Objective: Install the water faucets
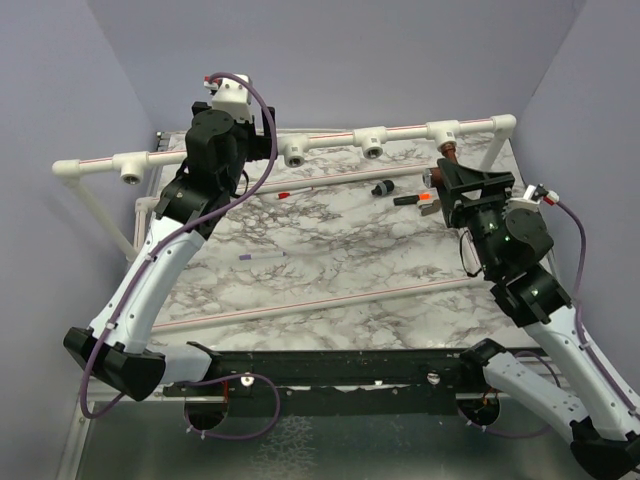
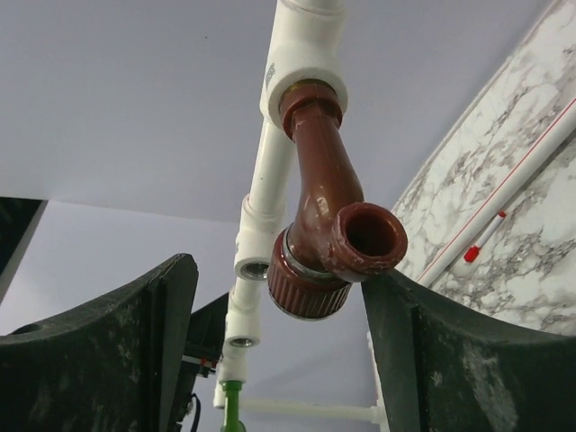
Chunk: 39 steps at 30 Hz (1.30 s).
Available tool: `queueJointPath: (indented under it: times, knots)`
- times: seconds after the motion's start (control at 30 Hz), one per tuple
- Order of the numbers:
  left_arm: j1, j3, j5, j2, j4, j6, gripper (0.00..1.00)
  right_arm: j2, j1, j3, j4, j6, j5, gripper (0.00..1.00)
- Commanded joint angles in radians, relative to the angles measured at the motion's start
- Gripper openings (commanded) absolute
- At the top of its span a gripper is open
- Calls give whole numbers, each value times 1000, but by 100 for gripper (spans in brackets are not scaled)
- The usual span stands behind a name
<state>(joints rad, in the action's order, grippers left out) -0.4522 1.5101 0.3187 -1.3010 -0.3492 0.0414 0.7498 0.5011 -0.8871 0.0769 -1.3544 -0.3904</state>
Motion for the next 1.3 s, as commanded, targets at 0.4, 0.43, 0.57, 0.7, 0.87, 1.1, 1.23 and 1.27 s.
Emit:
queueJointPath:
  times: [0.4, 0.43, 0.57, 0.7, 0.87, 1.1, 1.23, 1.27]
  knots:
    - [-40, -35, -130, -84, -180, -2, 91, -61, 5, -155, 306, 445, -62, 79]
    - [-40, -36, -130, -83, -180, -2, 91, -66, 4, -155, 301, 480, -57, 79]
    - [-40, -35, -130, -84, -180, -2, 91, -84, 6, -165, 269, 673, -39, 79]
    - [-40, -36, -130, -83, -180, -3, 91, -92, 5, -198, 276, 869, -53, 79]
    - [-40, -38, -127, -82, -180, -5, 91, -85, 5, -245, 271, 1213, -11, 81]
    - [-40, -36, -129, -79, -182, -6, 91, -96, 5, -262, 271, 1724, 166, 87]
    - [-40, -35, -129, -79, -183, -6, 91, -79, 6, -291, 350, 1949, 205, 87]
    - [-40, -34, -131, -79, -183, -6, 91, -74, 5, -299, 380, 2007, 220, 88]
